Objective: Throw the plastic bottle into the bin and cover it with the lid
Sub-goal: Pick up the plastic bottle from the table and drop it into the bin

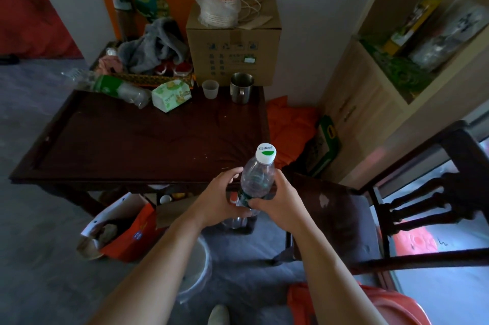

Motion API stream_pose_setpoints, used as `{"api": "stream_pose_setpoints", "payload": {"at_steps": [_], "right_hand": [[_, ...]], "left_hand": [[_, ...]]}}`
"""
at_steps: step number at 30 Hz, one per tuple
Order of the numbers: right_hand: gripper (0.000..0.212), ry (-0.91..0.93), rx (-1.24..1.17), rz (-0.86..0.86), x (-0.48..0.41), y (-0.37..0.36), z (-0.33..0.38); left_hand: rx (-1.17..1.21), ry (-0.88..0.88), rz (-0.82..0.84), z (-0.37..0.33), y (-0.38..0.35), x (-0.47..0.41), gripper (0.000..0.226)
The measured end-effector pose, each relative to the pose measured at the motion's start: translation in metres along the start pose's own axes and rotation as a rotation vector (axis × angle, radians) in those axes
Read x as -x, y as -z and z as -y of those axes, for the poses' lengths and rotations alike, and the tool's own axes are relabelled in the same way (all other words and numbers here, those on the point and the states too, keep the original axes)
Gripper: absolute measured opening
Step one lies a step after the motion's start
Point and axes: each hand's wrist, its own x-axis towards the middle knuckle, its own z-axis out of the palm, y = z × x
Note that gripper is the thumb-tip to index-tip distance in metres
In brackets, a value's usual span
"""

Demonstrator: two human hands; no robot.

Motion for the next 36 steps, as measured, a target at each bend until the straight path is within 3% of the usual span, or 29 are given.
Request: {"api": "stream_pose_setpoints", "payload": {"at_steps": [12, 21, 36], "right_hand": [[0.064, -0.002, -0.018, 0.058, 0.053, 0.004, -0.019], [0.059, 0.037, 0.009, 0.076, 0.067, -0.02, -0.001], [0.061, -0.038, -0.007, 0.05, 0.089, -0.163, 0.045]], "left_hand": [[-0.026, 0.008, -0.032, -0.009, -0.029, 0.06, 0.116], [-0.002, 0.014, -0.089, 0.0, -0.006, 0.093, 0.11], [0.03, 0.01, -0.057, 0.083, 0.102, 0.156, 0.108]]}}
